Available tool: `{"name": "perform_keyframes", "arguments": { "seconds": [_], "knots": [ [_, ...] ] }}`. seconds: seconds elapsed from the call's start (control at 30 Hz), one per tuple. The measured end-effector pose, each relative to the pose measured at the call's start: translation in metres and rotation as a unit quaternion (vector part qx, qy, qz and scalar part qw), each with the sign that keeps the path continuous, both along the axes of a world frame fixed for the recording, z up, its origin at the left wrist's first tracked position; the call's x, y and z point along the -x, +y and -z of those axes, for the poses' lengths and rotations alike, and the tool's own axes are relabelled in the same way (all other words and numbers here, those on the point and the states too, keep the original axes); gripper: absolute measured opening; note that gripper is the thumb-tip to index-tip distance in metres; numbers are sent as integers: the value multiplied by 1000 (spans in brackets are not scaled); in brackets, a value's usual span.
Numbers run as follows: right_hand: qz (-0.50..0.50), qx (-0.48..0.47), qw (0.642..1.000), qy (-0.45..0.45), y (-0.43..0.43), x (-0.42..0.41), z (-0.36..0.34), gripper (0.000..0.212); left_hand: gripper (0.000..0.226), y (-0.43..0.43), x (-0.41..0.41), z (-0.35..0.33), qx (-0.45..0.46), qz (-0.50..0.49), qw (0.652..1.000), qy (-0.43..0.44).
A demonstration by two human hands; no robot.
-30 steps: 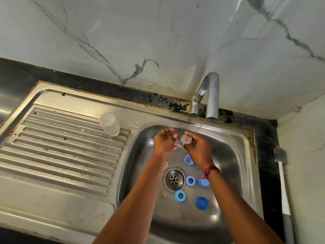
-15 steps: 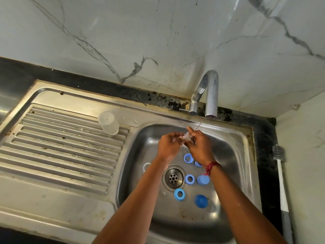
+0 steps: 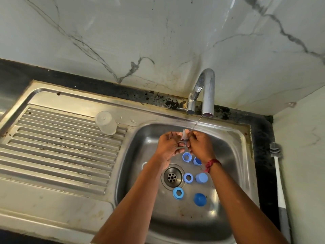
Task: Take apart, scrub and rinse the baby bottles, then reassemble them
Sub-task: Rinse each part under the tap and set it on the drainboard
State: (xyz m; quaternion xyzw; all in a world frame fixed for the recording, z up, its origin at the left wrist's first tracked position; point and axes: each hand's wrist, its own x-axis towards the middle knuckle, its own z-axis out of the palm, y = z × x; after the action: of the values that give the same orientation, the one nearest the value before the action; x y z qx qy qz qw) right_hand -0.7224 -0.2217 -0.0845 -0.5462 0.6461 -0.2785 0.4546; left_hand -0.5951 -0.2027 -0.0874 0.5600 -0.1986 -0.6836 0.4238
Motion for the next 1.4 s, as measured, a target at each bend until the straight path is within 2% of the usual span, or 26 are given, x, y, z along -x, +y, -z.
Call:
{"name": "perform_keyframes", "arguments": {
  "seconds": [0.1, 0.23, 0.37, 0.47, 0.57, 0.63, 0.7, 0.8, 0.9, 1.0, 1.1, 1.2, 1.3, 1.4],
  "knots": [
    [37, -7, 998, -50, -3, 0, -4, 6, 15, 0, -3, 1, -16, -21, 999, 17],
    [40, 2, 997, -61, -3, 0, -9, 26, 22, 0, -6, 0, -18, -11, 1000, 4],
    [22, 30, 999, -29, -2, 1, -11, 8, 18, 1, -5, -5, -3, 11, 1000, 4],
    [-4, 49, 999, 13, 2, 1, -7, 18, 16, 2, -4, -7, 13, 17, 1000, -8],
    [37, 37, 998, -42, 5, 1, -7, 9, 15, 2, -1, -8, 13, 29, 999, -20],
    [66, 19, 992, -107, 4, 1, -7, 22, 16, 4, 1, -8, 11, 44, 999, -15],
    [61, 25, 991, -117, 4, -1, -7, 26, 17, 5, 1, -9, 6, 51, 999, -9],
    [31, 90, 995, -9, 2, -2, -4, 28, 23, 5, 0, -8, -15, 49, 998, -40],
    [-2, 162, 980, 114, -2, -1, -1, 27, 25, 8, -3, -5, -46, -1, 997, -65],
    [-7, 152, 972, 178, -4, -2, 2, 23, 22, 13, -7, 1, -58, -53, 994, -79],
    [18, 142, 982, 124, -2, -4, 1, 23, 19, 14, -9, 4, -58, -71, 992, -83],
    [18, 133, 984, 113, 0, -4, 3, 23, 18, 15, -9, 4, -55, -74, 992, -85],
    [94, 64, 993, -37, 4, -2, 4, 19, 19, 13, -9, 3, -50, -68, 993, -87],
    [170, 16, 970, -174, 9, 1, 2, 19, 19, 12, -9, -2, -42, -64, 994, -78]
  ]
}}
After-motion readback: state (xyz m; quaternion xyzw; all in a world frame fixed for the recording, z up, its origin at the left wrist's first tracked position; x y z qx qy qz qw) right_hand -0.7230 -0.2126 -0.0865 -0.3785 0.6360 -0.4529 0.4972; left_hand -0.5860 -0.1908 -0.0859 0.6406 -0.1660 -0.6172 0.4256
